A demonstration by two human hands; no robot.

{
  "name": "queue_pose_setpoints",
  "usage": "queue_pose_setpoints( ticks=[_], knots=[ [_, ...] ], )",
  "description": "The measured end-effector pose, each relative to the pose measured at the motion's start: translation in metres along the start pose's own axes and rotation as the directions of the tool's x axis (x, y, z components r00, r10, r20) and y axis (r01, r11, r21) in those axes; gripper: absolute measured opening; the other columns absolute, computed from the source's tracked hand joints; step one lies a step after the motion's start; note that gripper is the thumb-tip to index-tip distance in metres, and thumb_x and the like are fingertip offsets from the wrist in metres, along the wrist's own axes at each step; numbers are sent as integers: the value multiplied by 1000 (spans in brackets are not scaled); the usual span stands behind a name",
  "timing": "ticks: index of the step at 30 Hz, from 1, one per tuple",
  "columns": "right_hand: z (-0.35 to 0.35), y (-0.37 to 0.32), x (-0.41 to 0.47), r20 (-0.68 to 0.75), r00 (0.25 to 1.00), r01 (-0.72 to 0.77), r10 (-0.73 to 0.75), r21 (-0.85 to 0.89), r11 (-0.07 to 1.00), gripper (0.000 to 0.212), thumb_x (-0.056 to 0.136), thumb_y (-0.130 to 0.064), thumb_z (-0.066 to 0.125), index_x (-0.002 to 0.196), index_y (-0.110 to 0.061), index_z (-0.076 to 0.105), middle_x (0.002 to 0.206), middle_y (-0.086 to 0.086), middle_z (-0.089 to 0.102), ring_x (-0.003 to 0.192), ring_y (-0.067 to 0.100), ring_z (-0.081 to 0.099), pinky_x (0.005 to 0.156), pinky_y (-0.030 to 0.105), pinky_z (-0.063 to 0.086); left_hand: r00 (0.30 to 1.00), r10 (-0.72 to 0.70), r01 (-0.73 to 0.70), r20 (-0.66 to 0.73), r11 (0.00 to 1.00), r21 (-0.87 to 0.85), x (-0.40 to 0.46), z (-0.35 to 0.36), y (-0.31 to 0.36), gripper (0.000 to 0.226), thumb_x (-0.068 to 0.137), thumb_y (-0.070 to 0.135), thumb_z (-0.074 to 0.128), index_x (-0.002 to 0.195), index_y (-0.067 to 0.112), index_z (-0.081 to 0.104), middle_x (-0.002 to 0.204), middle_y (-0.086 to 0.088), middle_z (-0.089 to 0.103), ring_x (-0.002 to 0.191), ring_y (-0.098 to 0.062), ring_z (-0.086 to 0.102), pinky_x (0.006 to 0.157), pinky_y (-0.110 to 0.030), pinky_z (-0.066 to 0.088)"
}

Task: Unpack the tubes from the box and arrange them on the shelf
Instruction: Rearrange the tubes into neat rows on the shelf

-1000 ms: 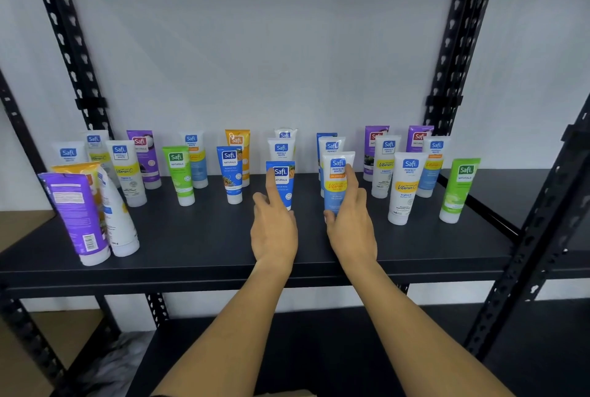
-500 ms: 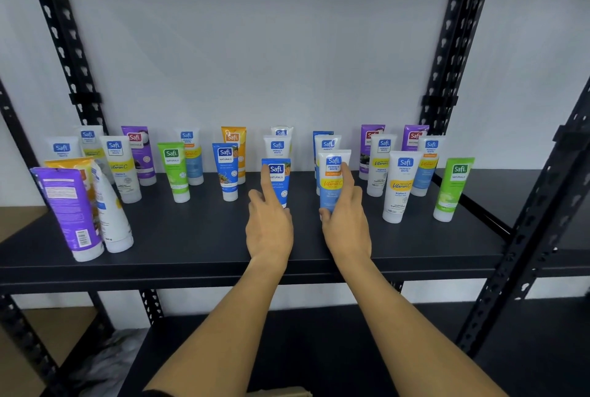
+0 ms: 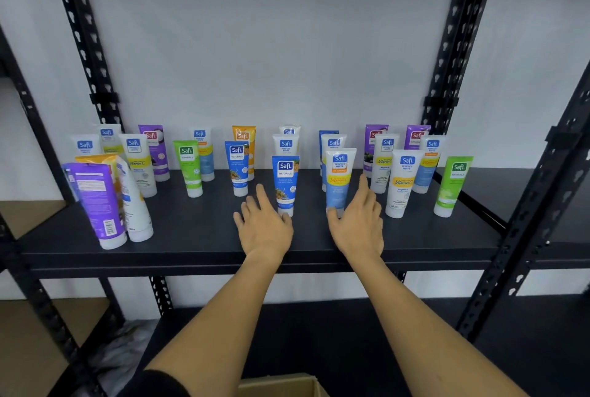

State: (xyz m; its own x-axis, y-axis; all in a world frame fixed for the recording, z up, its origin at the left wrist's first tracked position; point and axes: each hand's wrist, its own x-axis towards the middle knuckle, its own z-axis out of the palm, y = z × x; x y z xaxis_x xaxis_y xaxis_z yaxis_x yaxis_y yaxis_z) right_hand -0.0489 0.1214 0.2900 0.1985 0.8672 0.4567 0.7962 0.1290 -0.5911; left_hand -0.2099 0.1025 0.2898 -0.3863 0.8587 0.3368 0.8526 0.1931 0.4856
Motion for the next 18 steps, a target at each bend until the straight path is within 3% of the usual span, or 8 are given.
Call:
queue_pose_setpoints(
  ticks=[3, 9, 11, 13, 15, 18],
  knots=[
    [-4, 4, -8, 120, 992, -15, 30, -125, 992, 87, 94, -49, 53, 158, -13, 6, 163, 16, 18, 149, 34, 20, 118, 51, 29, 985, -3, -24, 171, 988, 152, -3, -9, -11, 79, 98, 50, 39, 157, 13, 3, 164, -15, 7, 152, -32, 4, 122, -49, 5],
    [-24, 3, -19, 450, 880, 29, 151, -367, 930, 69, 102, -50, 26, 159, -13, 16, 167, 12, 5, 153, 33, 5, 124, 49, 7, 931, 114, -196, 346, 957, 213, -12, -40, -41, 64, 101, 54, 29, 154, 20, 27, 163, -6, 19, 151, -28, 11, 122, -48, 8],
    [-34, -8, -21, 504, 840, 18, 202, -398, 917, 67, 101, -49, 28, 157, -14, 22, 165, 12, 13, 151, 35, 12, 122, 50, 12, 923, 144, -228, 357, 952, 205, -18, -55, -49, 60, 101, 52, 32, 152, 20, 31, 162, -6, 24, 150, -27, 17, 122, -47, 12],
    [-44, -26, -23, 540, 813, 39, 218, -424, 905, 62, 98, -47, 33, 150, -14, 37, 156, 13, 33, 142, 37, 31, 117, 50, 25, 931, 172, -240, 323, 953, 184, -22, -72, -54, 55, 101, 49, 37, 147, 19, 40, 155, -6, 38, 144, -25, 31, 118, -46, 22],
    [-50, -51, -26, 564, 804, 68, 190, -404, 912, 53, 96, -46, 36, 134, -13, 53, 134, 12, 53, 124, 33, 50, 107, 46, 39, 945, 193, -233, 263, 964, 132, -22, -91, -57, 50, 100, 46, 41, 142, 19, 47, 146, -4, 48, 134, -23, 44, 108, -43, 37],
    [-54, -96, -33, 577, 814, 129, 64, -287, 949, 37, 96, -44, 41, 106, -14, 60, 105, 7, 63, 97, 25, 61, 83, 37, 50, 956, 230, -244, 180, 968, 63, -16, -126, -63, 43, 99, 41, 47, 137, 21, 51, 140, -1, 53, 124, -20, 51, 93, -39, 48]
  ],
)
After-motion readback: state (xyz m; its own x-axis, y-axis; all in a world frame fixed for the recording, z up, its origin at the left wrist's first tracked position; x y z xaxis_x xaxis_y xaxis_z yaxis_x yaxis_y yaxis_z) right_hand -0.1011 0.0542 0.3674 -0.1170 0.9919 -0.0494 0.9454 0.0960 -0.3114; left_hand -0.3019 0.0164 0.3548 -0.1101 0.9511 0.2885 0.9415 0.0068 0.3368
